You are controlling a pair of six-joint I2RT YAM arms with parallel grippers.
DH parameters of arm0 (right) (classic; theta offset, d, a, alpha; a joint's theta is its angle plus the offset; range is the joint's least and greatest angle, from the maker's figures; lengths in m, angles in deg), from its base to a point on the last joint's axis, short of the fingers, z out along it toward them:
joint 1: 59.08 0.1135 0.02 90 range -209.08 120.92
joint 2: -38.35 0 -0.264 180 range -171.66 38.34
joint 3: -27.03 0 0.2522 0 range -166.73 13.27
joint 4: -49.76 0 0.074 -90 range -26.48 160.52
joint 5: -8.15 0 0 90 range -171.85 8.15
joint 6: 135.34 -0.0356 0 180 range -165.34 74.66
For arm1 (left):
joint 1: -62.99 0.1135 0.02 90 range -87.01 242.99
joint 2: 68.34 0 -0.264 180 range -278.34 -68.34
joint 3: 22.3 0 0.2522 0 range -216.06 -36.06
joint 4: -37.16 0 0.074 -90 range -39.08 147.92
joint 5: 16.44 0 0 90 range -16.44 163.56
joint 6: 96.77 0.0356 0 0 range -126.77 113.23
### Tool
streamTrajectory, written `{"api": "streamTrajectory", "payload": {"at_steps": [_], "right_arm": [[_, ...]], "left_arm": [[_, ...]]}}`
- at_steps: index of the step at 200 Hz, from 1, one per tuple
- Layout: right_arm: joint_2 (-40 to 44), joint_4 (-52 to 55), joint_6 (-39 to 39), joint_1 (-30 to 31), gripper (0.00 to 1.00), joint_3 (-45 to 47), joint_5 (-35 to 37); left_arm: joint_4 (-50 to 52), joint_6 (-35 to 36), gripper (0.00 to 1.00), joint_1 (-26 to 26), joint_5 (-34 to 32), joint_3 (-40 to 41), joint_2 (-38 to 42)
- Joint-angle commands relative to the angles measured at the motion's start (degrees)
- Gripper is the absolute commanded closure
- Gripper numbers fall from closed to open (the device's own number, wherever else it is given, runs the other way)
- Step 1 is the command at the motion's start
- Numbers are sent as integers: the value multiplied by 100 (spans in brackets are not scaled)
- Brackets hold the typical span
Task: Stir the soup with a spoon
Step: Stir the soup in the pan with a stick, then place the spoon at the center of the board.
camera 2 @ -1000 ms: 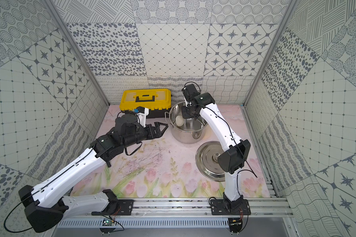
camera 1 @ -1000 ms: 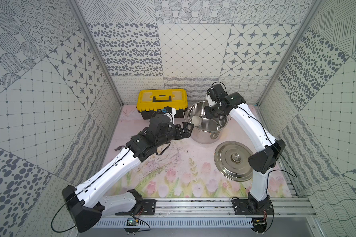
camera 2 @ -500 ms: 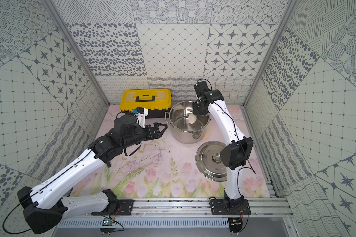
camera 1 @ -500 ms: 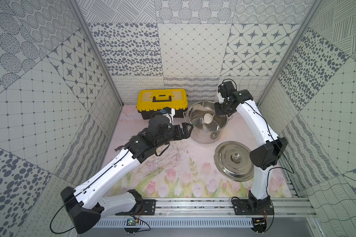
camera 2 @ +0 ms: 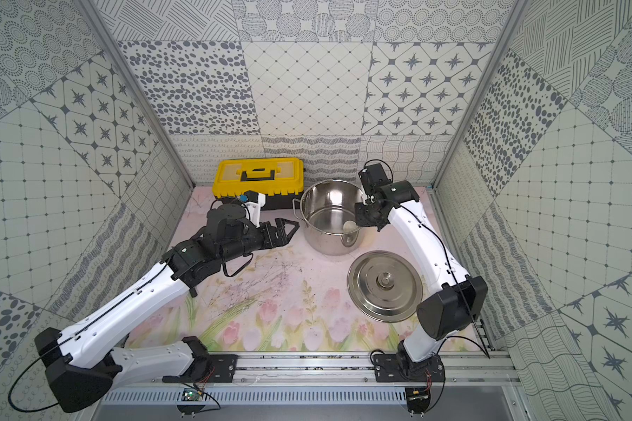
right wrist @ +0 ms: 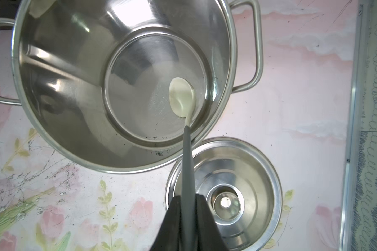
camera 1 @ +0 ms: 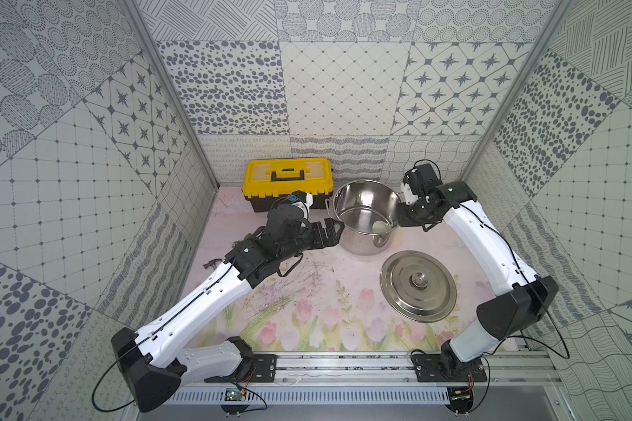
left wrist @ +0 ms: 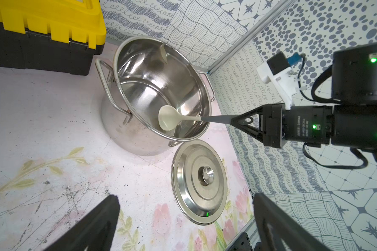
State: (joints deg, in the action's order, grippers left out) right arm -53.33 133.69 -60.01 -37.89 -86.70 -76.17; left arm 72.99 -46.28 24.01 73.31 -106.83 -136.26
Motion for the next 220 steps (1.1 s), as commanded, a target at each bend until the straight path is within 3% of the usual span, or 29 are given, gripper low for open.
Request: {"api": "streamTrajectory", "payload": {"at_steps": [1,42,108,164,220], "right_arm": [[323,-559,-504,108,100,325,-397],[602,-1142,-1232,121,100,618,-1045],[1101,-1273,-1373,-13,100,331,-605],[1893,-1274,-1664,-71,100,194,-836],[2912,-1819,-2570,50,100,1154,-1858]], "left_arm": [[-168,-59,0,-41,72,-25,-2],[-106,-129,0,-146,1,-34,87],[103,-114,0,-276,-219,-86,334],[146,29,0,-285,-243,-520,240],[566,324,0,-304,-537,-1132,234]]}}
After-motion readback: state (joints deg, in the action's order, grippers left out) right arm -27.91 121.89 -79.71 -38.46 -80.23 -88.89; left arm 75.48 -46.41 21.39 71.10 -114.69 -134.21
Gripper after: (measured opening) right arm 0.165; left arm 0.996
